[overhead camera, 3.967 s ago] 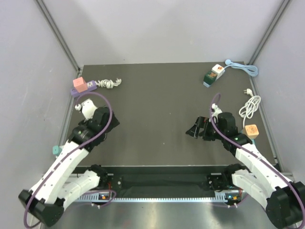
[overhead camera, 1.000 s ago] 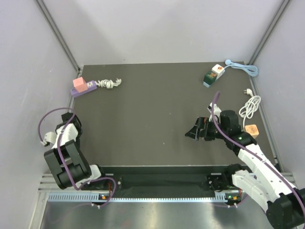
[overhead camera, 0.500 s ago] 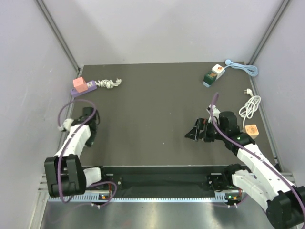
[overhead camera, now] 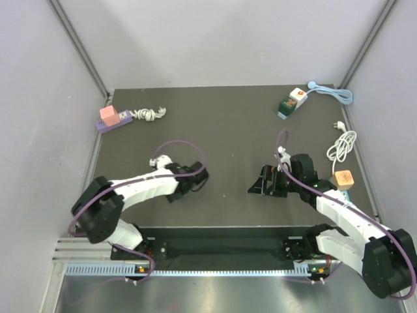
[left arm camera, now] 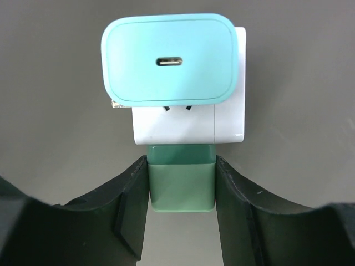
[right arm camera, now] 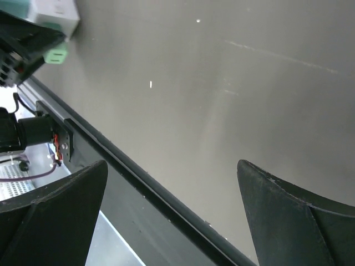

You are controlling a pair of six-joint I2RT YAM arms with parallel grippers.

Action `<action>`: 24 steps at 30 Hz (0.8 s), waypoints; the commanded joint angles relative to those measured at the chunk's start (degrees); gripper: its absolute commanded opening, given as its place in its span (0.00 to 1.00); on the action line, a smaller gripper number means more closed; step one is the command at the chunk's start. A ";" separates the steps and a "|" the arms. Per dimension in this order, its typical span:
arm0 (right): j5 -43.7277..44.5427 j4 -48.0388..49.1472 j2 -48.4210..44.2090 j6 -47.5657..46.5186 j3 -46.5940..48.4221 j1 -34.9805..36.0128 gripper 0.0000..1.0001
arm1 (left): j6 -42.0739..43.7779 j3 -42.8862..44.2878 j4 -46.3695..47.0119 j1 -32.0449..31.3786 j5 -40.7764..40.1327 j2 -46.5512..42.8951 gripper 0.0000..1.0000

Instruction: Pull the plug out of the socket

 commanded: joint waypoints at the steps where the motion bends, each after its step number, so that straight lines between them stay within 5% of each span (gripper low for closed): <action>1: 0.26 5.08 0.85 0.96 0.26 1.72 1.00 | -8.33 6.80 -7.56 -7.57 -6.46 6.34 0.00; 4: 0.96 6.13 1.47 1.49 -0.71 2.69 1.00 | -12.90 11.72 -14.07 -12.42 -8.22 12.15 0.00; 6: 1.14 7.45 1.73 2.10 -1.32 3.04 1.00 | -13.26 14.53 -16.80 -14.00 -8.84 14.70 0.13; 8: 1.41 8.85 2.26 2.89 -2.03 3.65 1.00 | -11.78 15.33 -17.16 -14.80 -9.81 14.71 0.37; 11: 2.02 9.82 3.57 3.42 -2.29 4.53 1.00 | -5.39 14.20 -12.96 -14.89 -8.59 12.00 0.53; 12: 2.11 10.00 4.10 3.42 -2.21 5.14 1.00 | -3.70 13.67 -9.81 -14.89 -8.15 10.94 0.75; 19: 3.95 11.67 7.88 3.95 -0.80 7.26 1.00 | 14.67 8.75 4.36 -14.89 -1.29 1.19 0.82; 24: 4.83 13.77 11.31 4.92 0.34 10.07 1.00 | 26.28 6.64 8.94 -14.71 0.74 -8.30 0.79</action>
